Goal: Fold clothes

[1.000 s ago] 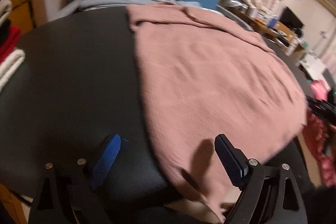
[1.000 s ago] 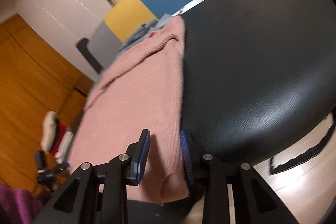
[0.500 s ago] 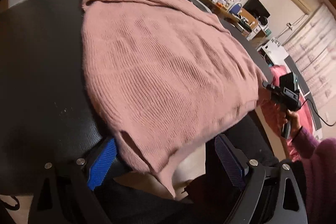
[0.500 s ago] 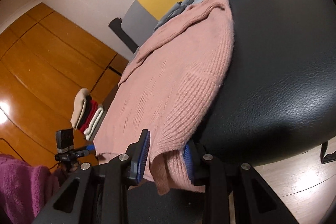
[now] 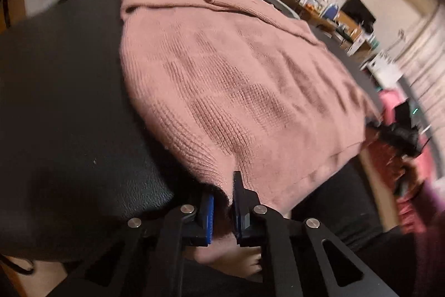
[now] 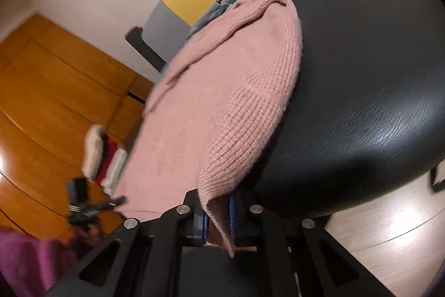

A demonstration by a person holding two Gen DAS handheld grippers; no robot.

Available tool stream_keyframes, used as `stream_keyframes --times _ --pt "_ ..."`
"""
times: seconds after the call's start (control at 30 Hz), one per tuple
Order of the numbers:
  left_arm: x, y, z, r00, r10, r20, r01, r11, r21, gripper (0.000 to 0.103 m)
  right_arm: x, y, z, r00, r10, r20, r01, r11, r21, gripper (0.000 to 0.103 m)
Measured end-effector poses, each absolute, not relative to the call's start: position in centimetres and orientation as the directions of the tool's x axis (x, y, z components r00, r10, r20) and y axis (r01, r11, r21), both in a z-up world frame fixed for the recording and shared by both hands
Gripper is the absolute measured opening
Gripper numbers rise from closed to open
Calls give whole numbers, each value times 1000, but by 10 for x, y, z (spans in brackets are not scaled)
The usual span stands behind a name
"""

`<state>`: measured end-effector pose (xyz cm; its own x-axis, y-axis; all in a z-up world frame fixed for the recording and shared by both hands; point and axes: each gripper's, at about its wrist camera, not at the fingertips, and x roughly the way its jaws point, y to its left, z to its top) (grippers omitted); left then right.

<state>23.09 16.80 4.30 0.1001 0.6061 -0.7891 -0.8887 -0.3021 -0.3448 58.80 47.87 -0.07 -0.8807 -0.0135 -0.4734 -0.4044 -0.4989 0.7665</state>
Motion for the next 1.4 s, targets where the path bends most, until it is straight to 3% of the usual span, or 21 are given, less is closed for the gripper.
stream_keyframes --times 0.43,0.57,0.7,0.93,1.17,1.23,1.3,1.33,1.4 --pt "231 90 114 141 782 -607 -821 -251 -513 9 601 424 17 -989 -147 2 43 -276 960 10" --pt "219 75 131 76 818 -570 -805 -286 -519 10 596 440 28 -992 -109 65 90 -246 965 10" --pt "189 111 135 56 853 -519 -810 -264 -523 10 575 485 38 -991 -58 121 131 -221 966 10" --pt "117 201 129 49 890 -453 -761 -260 -594 10 518 569 28 -998 43 55 50 -116 992 10" --pt "47 280 56 87 781 -618 -567 -472 -675 11 486 624 -24 -977 126 -170 -164 61 985 12" --pt "30 300 34 108 741 -662 -510 -531 -677 11 480 631 -17 -975 102 -199 -195 46 980 29" --pt "30 305 34 157 739 -655 -504 -510 -697 13 468 633 -3 -968 33 -250 -250 3 968 31" --pt "33 308 38 181 738 -650 -519 -490 -700 17 460 633 2 -956 -28 -290 -290 -28 957 33" --pt "38 313 47 229 733 -641 -547 -448 -707 38 446 632 9 -927 -123 -355 -347 -84 934 33"
